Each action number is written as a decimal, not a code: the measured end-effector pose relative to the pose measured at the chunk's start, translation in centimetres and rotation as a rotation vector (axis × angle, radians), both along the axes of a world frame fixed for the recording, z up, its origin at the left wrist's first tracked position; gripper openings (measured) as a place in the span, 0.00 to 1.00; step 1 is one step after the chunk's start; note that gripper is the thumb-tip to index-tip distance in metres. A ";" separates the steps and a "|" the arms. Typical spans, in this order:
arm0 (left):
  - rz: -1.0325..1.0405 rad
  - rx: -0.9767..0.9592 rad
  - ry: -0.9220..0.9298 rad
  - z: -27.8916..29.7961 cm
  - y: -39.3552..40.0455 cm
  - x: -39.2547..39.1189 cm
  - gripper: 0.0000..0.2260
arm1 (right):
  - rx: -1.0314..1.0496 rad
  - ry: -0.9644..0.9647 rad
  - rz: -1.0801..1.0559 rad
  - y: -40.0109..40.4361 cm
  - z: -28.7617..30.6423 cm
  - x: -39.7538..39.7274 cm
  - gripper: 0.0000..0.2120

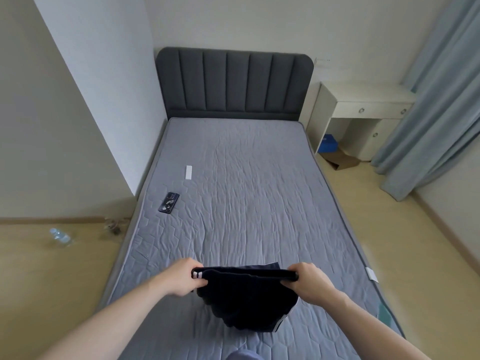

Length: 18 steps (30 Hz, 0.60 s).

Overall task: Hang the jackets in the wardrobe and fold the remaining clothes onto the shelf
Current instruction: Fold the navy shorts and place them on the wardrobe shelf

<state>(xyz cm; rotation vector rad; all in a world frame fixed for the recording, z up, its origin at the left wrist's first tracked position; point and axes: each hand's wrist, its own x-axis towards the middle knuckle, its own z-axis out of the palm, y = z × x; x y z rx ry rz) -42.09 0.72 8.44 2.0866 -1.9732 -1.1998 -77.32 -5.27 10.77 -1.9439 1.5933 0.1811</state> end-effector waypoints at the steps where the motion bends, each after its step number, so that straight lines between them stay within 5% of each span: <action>1: 0.000 0.010 -0.026 -0.3 -0.1 -0.2 0.13 | 0.046 0.034 0.013 -0.2 -0.3 0.1 0.16; 4: -0.015 0.015 -0.164 0.0 -1.7 -1.0 0.17 | 0.182 0.061 0.009 -1.9 -0.4 0.4 0.12; 8: 0.083 -0.066 -0.064 4.1 -7.1 -2.1 0.15 | 0.204 0.006 -0.108 -7.2 3.1 0.7 0.08; 13: 0.259 -0.391 -0.070 14.8 -17.5 -2.5 0.10 | -0.334 -0.037 -0.094 -16.5 14.3 2.5 0.06; 18: 0.423 -0.840 0.006 31.5 -25.3 -1.6 0.10 | -0.803 -0.234 -0.181 -23.8 29.9 4.2 0.10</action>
